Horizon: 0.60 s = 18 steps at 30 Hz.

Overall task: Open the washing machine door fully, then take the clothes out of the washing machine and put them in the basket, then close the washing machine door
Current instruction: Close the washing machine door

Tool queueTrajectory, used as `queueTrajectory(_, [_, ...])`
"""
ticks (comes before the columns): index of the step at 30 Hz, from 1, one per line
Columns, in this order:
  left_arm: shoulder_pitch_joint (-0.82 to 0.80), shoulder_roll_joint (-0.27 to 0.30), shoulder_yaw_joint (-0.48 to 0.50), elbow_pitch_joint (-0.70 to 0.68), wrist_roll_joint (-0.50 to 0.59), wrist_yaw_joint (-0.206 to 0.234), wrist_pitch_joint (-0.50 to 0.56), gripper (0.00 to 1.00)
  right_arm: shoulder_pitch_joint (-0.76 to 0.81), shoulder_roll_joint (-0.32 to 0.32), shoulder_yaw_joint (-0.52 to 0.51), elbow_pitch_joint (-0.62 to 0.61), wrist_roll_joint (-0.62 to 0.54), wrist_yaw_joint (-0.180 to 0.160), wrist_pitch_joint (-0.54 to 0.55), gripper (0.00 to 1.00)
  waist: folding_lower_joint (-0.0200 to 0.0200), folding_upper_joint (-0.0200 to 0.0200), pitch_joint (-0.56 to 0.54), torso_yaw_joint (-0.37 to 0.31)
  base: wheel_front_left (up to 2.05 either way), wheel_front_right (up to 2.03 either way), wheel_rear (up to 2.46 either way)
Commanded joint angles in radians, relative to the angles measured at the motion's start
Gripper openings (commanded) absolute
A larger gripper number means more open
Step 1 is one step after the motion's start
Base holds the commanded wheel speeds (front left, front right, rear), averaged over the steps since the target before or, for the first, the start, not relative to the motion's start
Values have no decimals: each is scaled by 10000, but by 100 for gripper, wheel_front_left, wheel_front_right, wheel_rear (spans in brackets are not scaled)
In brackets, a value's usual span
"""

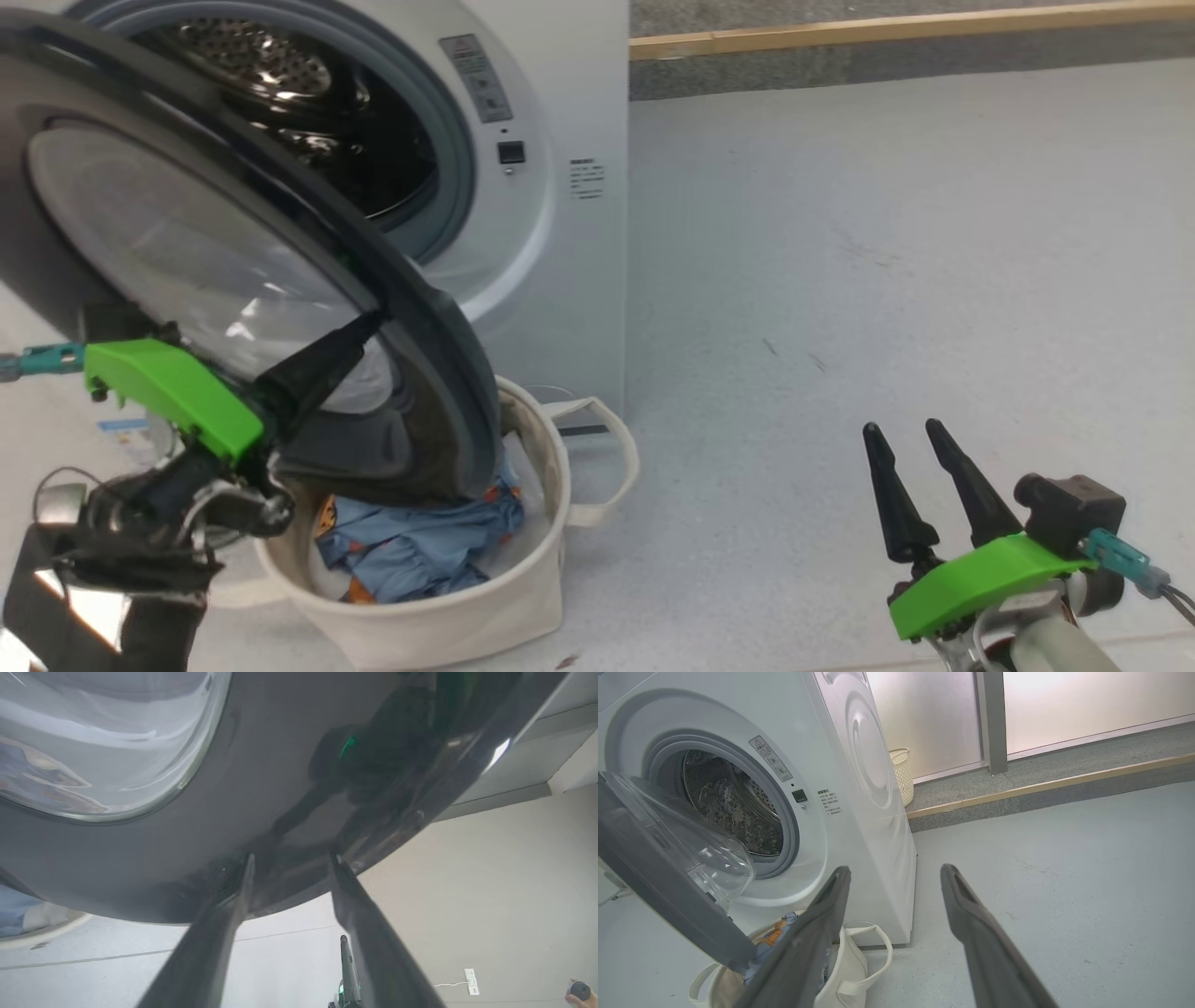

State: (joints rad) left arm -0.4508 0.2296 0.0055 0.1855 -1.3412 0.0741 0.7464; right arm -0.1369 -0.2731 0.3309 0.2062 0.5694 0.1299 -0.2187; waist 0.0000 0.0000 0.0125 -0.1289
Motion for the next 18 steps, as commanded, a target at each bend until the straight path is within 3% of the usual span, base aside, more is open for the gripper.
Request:
queueTrajectory(1, [-219,503,249,-450,219,-234,17,100,-295,-203,84,-299,3,8,-142,100,0,0,-42,204,0,0,0])
queueTrajectory(8, [813,1237,-294,-1106,1896,-1496,-954,100,-175,-358,-49,-424,-35,8,-127,100,0,0,-108,908,0,0,0])
queueTrajectory(12, [1139,1497,-218,-1567,3222,-1919,-2895,100,-162,-394,-125,-525,-74,8,-85,100,0,0,-102,1206,0,0,0])
queueTrajectory(18, [1644,1966,-869,-1379,5649,-2033,-5907,100,-146,-478,-199,-644,-127,8,13,100,0,0,-119,1490,0,0,0])
